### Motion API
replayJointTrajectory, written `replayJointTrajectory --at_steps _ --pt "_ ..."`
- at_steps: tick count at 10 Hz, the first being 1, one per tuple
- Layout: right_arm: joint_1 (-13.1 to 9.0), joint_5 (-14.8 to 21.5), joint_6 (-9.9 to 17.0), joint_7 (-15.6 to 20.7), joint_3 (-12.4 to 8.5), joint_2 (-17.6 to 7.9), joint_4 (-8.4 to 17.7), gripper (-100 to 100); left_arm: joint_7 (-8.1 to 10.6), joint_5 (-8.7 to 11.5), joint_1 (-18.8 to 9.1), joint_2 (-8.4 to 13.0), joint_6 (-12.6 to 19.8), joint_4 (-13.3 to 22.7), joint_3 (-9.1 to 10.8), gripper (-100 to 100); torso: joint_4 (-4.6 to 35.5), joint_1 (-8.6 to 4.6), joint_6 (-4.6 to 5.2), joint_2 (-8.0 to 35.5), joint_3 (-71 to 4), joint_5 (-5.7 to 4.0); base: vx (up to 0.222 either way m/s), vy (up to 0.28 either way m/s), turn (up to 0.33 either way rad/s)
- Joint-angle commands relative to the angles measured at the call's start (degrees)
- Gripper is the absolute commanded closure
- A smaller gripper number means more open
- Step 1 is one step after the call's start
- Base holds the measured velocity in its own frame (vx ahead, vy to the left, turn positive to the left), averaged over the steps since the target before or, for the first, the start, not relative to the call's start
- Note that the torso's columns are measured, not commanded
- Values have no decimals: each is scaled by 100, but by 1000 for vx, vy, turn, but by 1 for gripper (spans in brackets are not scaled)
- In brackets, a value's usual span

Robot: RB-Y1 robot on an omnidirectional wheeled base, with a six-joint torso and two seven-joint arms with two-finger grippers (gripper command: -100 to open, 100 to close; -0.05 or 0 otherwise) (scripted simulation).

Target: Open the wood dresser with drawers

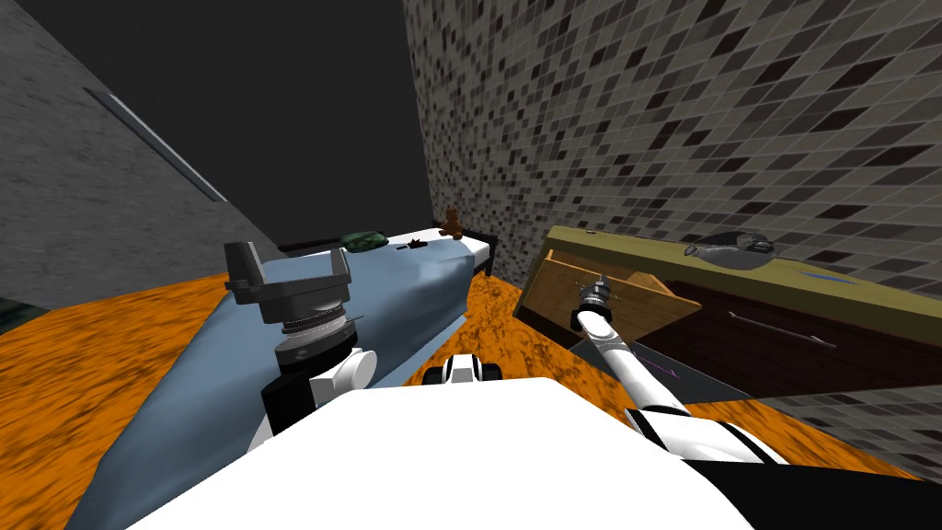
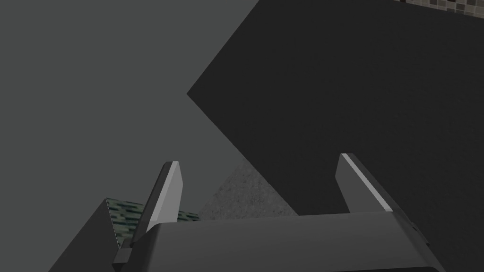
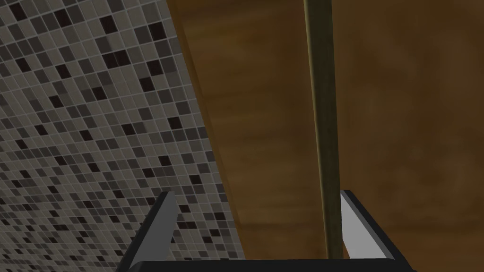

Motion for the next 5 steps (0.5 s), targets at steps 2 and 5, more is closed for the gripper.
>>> replayJointTrajectory --at_steps 2,5 --pt "3 1 0 -3 4 4 3 0 0 0 0 0 0 0 0 0 -4 4 3 -3 -2 -3 0 0 0" --pt "3 1 0 -3 4 4 3 0 0 0 0 0 0 0 0 0 -6 7 3 -3 -2 -4 0 0 0"
